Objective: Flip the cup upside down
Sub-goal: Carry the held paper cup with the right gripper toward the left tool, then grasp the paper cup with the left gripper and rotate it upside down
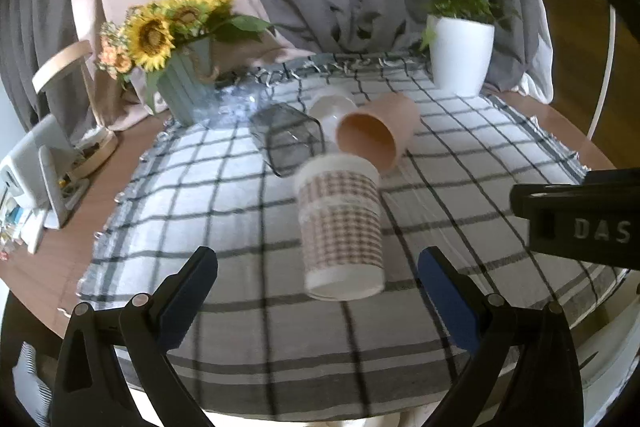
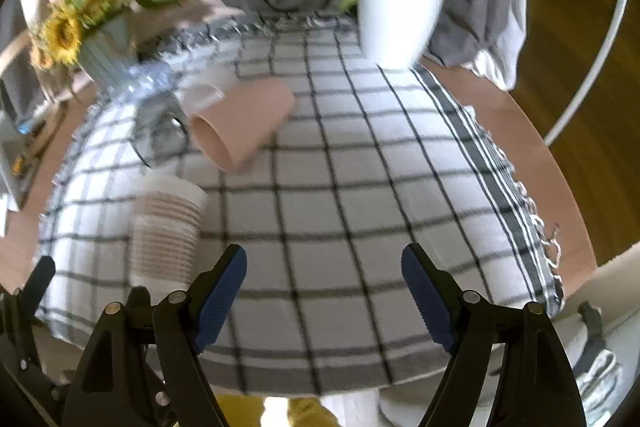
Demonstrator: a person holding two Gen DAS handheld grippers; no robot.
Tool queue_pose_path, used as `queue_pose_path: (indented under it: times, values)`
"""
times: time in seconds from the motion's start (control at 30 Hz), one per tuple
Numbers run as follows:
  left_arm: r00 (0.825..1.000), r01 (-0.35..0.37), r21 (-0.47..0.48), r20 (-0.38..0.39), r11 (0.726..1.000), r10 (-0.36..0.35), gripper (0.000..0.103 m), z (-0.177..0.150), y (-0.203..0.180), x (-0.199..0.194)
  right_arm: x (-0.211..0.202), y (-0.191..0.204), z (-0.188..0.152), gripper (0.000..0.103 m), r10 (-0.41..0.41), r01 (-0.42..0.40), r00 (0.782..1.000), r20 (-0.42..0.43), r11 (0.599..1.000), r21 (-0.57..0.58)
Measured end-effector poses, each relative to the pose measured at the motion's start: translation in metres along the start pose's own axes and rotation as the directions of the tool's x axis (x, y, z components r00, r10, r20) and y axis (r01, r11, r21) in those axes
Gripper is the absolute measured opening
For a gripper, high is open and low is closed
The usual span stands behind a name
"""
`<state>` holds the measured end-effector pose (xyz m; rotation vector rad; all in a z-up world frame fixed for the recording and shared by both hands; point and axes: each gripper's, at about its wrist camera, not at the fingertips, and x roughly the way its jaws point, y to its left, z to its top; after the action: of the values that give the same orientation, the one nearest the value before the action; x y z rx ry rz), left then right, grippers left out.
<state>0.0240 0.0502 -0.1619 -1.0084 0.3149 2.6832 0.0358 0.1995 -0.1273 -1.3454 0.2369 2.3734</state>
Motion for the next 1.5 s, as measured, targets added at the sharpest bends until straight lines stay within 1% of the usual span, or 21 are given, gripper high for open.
queue_pose_path:
  times: [0.07, 0.17, 0.3, 0.47, 0.53, 0.6, 0.7, 1.0, 1.3, 1.5]
  values:
    - [1.0, 0.009, -0.018, -0.016, 1.0, -0.009, 0.093, -0.004, -0.005, 0.012, 0.003, -0.007, -0.006, 0.079, -0.019, 0.019, 1.0, -0.014, 1.0, -0.006]
    - [0.999, 0.006, -0.04, -0.041, 0.999, -0.008, 0.09, -0.009, -0.01, 0.026, 0.008, -0.015, -0.01, 0.079, -0.039, 0.039, 0.999, -0.035, 0.999, -0.008]
    - [0.999, 0.0, -0.062, -0.052, 0.998, -0.003, 0.082, -0.016, -0.016, 0.032, 0.013, -0.021, -0.014, 0.079, -0.059, 0.059, 0.997, -0.047, 0.998, -0.007]
    - [0.999, -0.016, -0.09, -0.052, 0.996, 0.011, 0.078, -0.014, -0.013, 0.036, 0.018, -0.023, -0.015, 0.079, -0.055, 0.054, 0.996, -0.064, 0.998, -0.008]
    - [0.999, -0.015, -0.099, -0.051, 0.995, 0.01, 0.072, -0.012, -0.011, 0.037, 0.019, -0.022, -0.014, 0.079, -0.052, 0.052, 0.996, -0.067, 0.999, -0.011]
    - [0.999, -0.014, -0.099, -0.053, 0.995, 0.008, 0.061, -0.011, -0.009, 0.037, 0.018, -0.021, -0.014, 0.079, -0.048, 0.048, 0.997, -0.064, 0.999, -0.01]
    - [0.998, -0.004, -0.086, -0.063, 0.996, -0.001, 0.055, -0.01, -0.009, 0.04, 0.018, -0.02, -0.012, 0.079, -0.044, 0.044, 0.997, -0.06, 0.999, -0.009]
    - [0.999, 0.002, -0.071, -0.054, 0.997, -0.006, 0.055, -0.006, -0.003, 0.032, 0.018, -0.015, -0.009, 0.079, -0.028, 0.028, 0.997, -0.066, 1.0, -0.005]
    - [0.999, 0.028, -0.06, -0.027, 0.998, -0.029, 0.055, 0.015, 0.007, 0.016, 0.015, -0.009, -0.005, 0.079, 0.015, -0.014, 0.999, -0.05, 1.0, 0.024]
    - [0.998, 0.04, -0.067, -0.053, 0.997, -0.043, 0.055, 0.027, 0.013, 0.024, 0.013, -0.008, 0.001, 0.079, 0.03, -0.028, 0.999, -0.035, 0.998, 0.049]
